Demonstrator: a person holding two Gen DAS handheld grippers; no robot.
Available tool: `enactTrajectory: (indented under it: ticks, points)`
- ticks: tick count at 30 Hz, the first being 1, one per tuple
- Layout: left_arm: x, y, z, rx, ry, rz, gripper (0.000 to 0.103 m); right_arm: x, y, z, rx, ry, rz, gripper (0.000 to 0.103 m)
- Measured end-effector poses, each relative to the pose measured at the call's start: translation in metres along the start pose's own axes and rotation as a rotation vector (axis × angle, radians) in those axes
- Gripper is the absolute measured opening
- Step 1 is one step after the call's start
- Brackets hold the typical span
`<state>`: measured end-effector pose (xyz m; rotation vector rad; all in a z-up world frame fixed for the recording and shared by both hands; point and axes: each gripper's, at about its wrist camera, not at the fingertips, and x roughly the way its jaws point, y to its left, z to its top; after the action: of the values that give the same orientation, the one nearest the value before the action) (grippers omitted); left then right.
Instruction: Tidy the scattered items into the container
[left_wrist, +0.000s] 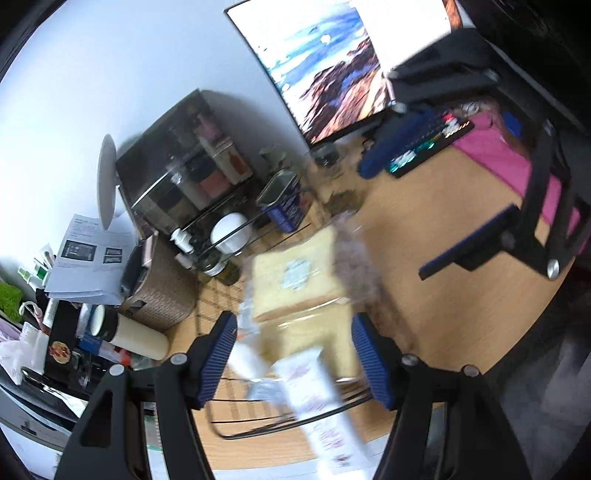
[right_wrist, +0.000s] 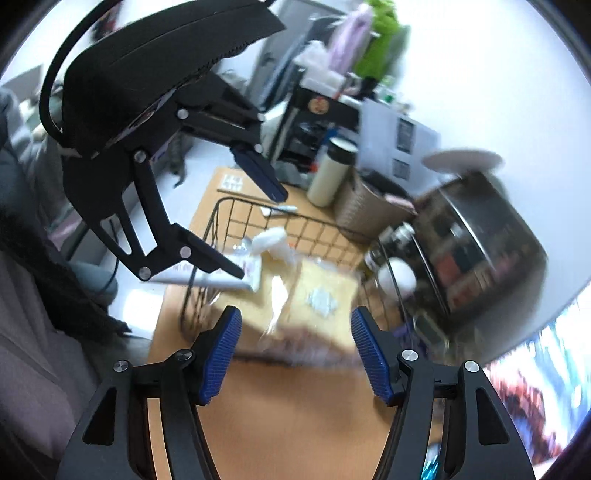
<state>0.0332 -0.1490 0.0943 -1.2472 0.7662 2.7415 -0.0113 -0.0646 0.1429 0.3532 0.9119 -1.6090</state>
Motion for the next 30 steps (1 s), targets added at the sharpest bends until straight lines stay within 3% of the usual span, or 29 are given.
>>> enactTrajectory:
  ticks: [4,7,12,18,21,24,27,30]
  points:
    - [-0.005,-0.012,0.005,-0.038,-0.007,-0.013,0.071,-0.028,0.005,-0.032,0.161,0.029,-0.121,0.064]
    - [-0.005,-0.011,0.009,-0.122,0.021,-0.067,0.071,-0.048,0.012,-0.055,0.273,0.027,-0.136,0.064]
    - [-0.011,-0.03,0.02,-0.184,0.002,-0.075,0.072,-0.066,0.031,-0.083,0.364,0.042,-0.172,0.064]
    - [0.014,-0.069,0.021,-0.433,0.052,-0.187,0.074,-0.091,0.029,-0.125,0.793,0.024,-0.322,0.069]
    - [0.025,-0.091,0.018,-0.485,0.085,-0.208,0.074,-0.097,0.034,-0.144,0.968,0.073,-0.429,0.07]
    - [0.026,-0.105,0.017,-0.504,0.103,-0.167,0.074,-0.105,0.038,-0.157,1.112,0.086,-0.508,0.07]
    - [0.023,-0.113,0.015,-0.537,0.102,-0.154,0.075,-0.111,0.044,-0.158,1.15,0.097,-0.608,0.07]
    - [0.03,-0.118,0.012,-0.555,0.155,-0.181,0.077,-0.111,0.046,-0.154,1.152,0.132,-0.673,0.07]
